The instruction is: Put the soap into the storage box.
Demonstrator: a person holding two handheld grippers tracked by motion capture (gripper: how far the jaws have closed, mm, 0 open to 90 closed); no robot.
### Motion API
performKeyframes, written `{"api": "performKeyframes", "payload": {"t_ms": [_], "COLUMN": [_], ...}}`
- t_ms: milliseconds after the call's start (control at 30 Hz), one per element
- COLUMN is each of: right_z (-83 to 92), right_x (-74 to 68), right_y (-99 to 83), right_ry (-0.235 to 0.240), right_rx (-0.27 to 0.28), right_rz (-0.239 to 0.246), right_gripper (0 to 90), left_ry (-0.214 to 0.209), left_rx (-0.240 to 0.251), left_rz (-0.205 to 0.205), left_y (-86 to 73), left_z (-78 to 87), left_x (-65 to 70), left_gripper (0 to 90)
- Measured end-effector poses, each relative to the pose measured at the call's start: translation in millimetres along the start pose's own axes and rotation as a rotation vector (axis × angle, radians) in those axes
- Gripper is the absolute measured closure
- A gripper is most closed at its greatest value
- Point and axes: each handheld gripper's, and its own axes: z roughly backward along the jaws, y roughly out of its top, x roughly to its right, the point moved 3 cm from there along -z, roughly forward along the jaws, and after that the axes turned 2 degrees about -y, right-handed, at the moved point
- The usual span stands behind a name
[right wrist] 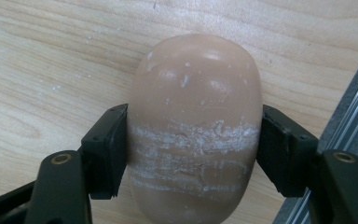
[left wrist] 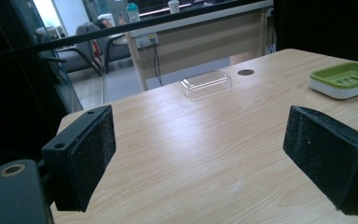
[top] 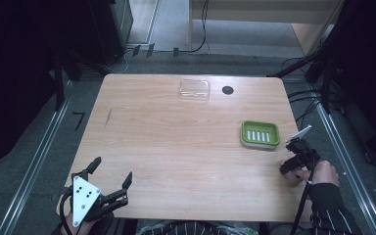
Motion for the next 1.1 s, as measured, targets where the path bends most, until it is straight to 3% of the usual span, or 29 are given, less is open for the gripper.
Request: {"api": "performKeyframes", "payload": {"t_ms": [267,633,1100], "right_z": [4.2,7.3,17.9], "right_x": [-3.5,-9.6,-14.1], "right_y": [2.0,8.6,17.1], "right_ry": [-0.004,-0.022,-0.027], "right_rx": [-0.001,-0.003,0.022], "right_rz": [0.043,0.145,0.211], "right_gripper": [32.9,33.0,33.0], "left_ry": [0.001,0.0,0.001], "left_rx": [-0.001,-0.003,-0.004], "left_rz": [0.0,-0.002,-0.002], "left_y": [0.0,-0.1,-0.1], "left_z": [-0.1,0.0,-0.1], "left_x": [0.0,-0.1,0.0], "left_gripper": [9.6,9.6,9.6]}}
